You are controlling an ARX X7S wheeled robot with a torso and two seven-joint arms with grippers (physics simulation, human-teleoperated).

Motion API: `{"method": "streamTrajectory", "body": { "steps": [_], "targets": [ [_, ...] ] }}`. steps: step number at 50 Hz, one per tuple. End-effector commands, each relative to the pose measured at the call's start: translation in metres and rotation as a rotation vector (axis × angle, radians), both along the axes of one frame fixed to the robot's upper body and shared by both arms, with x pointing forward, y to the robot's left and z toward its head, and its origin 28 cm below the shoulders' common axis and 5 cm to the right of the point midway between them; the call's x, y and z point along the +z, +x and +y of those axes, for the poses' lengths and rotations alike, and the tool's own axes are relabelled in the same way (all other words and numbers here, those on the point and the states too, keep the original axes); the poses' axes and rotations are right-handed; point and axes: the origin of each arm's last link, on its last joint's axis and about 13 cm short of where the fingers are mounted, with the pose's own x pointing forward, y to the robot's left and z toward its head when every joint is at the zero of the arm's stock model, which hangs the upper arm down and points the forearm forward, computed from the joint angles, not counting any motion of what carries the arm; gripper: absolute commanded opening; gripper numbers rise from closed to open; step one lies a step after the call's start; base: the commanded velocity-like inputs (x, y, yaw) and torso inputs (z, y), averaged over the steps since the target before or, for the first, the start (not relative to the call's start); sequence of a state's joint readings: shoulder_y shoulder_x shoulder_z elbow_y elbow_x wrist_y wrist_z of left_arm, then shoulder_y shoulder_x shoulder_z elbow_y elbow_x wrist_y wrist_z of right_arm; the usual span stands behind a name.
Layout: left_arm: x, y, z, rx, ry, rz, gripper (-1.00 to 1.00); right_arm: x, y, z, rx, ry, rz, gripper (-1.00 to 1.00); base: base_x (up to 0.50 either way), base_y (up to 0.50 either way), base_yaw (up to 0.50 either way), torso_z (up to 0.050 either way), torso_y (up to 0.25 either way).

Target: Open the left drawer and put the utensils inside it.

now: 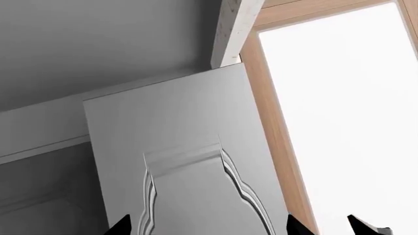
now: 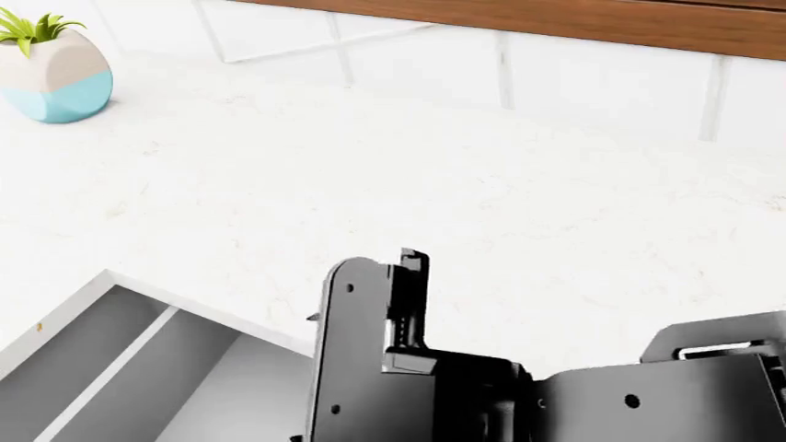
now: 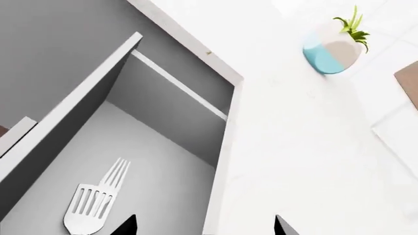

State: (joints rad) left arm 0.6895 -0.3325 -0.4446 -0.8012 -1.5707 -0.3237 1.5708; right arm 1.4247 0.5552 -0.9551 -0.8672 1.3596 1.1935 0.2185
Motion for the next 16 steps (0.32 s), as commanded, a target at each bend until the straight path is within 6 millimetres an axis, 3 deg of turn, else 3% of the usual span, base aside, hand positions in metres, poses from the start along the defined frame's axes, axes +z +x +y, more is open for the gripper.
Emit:
{"method": "streamTrajectory", "body": {
  "steps": [1,16],
  "targets": [
    [0.0,0.0,0.0,0.0,0.0,0.0,1.0,0.026,-0.004,-0.009,-0.01,0.115,-0.048,1.0,0.0,0.0,0.0,0.0,0.0],
    [-0.001,0.001,0.0,0.001,-0.002,0.004,1.0,0.051,0.003,-0.013,-0.056,0.361,-0.072,1.0,0.0,0.0,0.0,0.0,0.0]
  ]
}}
